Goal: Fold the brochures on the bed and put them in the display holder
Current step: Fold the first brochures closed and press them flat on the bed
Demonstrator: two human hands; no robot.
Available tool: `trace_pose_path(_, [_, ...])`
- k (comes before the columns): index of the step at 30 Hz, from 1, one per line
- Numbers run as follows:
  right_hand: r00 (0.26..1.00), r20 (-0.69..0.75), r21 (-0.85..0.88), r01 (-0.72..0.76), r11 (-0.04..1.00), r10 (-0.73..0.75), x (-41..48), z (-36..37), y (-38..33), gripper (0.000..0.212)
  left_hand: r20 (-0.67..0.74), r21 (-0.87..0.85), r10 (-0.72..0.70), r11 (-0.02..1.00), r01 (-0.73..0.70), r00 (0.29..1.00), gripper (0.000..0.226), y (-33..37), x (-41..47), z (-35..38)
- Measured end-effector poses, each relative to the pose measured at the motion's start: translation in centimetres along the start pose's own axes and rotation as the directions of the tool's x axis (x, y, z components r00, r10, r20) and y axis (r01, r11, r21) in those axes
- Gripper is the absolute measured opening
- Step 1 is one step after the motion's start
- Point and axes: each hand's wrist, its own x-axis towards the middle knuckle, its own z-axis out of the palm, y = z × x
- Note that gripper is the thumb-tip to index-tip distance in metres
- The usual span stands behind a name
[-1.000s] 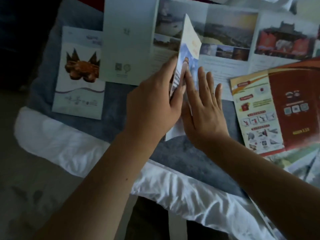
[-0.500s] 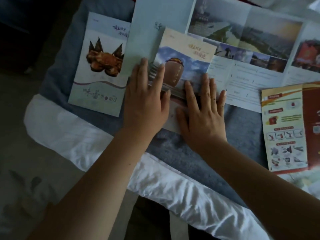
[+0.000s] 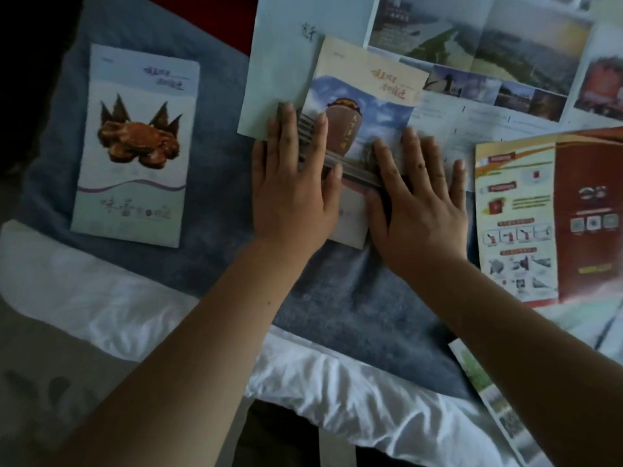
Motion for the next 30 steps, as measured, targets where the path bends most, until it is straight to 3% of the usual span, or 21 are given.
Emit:
trace_pose_path(6, [0.995,0.007,-0.043,-0.097,0.994,0.098,0.3,-1.5,6.5,0.06,0.031,-0.146,0.18,0.974,-0.174,0.983,0.071,4.6,2.0,1.5])
trace_pose_path(10, [0.994,-0.023,0.012,-0.106,0.994,0.106,-0.3,-1.6,6.9,0.062,0.026,-0.172,0.166,0.972,-0.159,0.986,0.072,6.3,1.6,2.1])
trace_pose_path(16, [0.999,0.006,0.108,-0.047,0.993,0.047,-2.0,-0.3,2.4,0.07,-0.001,-0.312,0.1,0.945,-0.095,0.995,0.057,5.6,-0.1,0.7])
trace_pose_path(21, [0.999,0.001,0.082,0.033,0.996,-0.033,-2.2,0.9,-1.9,0.073,-0.142,-0.427,-0.048,0.904,-0.017,0.989,0.05,2.9,-0.4,-2.8])
trace_pose_path(26, [0.988,-0.028,0.091,0.153,0.984,-0.151,-1.4,0.6,-7.9,0.075,-0.251,-0.336,-0.001,0.938,-0.087,0.968,0.041,-2.8,-1.2,-6.1])
trace_pose_path(30, [0.954,-0.006,0.074,0.301,0.951,-0.301,-0.7,0.7,-13.2,0.075,-0.257,-0.23,-0.095,0.973,0.034,0.962,0.039,-8.4,-2.4,-8.3])
